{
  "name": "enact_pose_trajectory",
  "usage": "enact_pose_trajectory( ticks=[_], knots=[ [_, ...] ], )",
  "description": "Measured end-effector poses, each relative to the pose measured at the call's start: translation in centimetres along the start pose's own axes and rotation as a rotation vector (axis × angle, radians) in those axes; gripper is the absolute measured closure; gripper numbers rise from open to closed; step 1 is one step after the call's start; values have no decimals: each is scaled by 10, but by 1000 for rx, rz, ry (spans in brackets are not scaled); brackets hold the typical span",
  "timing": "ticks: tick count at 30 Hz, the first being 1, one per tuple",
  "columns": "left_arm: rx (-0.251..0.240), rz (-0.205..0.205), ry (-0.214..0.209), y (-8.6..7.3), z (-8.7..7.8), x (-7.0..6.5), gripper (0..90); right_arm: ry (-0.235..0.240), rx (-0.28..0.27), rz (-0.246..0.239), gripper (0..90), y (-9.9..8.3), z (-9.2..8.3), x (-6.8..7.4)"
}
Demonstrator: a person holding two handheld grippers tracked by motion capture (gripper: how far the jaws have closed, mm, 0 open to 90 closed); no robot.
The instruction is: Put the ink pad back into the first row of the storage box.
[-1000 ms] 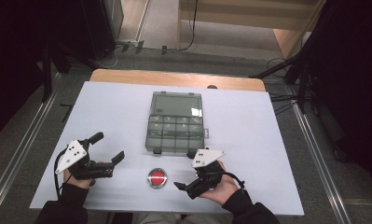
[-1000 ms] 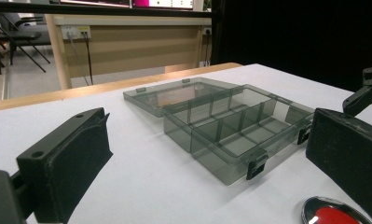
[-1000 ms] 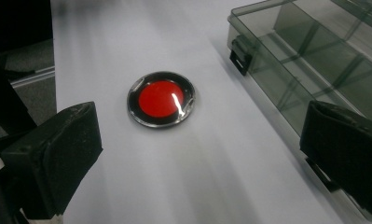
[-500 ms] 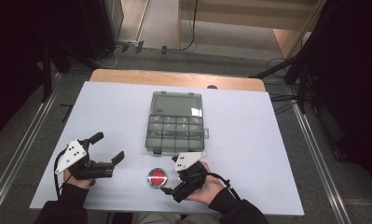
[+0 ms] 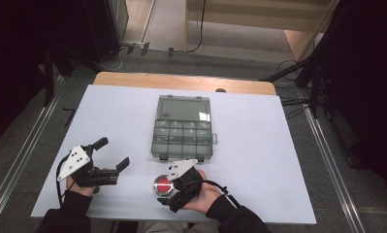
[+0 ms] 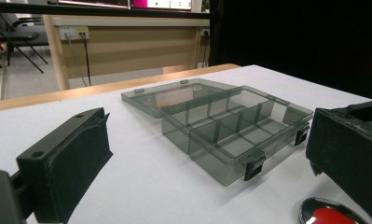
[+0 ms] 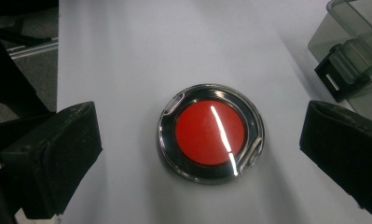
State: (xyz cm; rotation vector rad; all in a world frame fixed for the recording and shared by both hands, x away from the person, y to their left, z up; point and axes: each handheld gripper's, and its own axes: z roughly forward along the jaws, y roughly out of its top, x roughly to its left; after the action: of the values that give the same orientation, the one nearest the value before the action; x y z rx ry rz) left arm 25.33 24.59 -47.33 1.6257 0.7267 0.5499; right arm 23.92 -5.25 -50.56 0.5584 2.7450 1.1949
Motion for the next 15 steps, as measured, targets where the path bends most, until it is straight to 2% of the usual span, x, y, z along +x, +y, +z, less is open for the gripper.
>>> enact_pose_trajectory(
  ticks=[9,15],
  knots=[
    [-1,2,-1,0,0,0,0,-24,23,-4,3,2,11,0],
    [0,2,-2,0,0,0,0,-21,43,-5,74,3,14,0]
  ],
)
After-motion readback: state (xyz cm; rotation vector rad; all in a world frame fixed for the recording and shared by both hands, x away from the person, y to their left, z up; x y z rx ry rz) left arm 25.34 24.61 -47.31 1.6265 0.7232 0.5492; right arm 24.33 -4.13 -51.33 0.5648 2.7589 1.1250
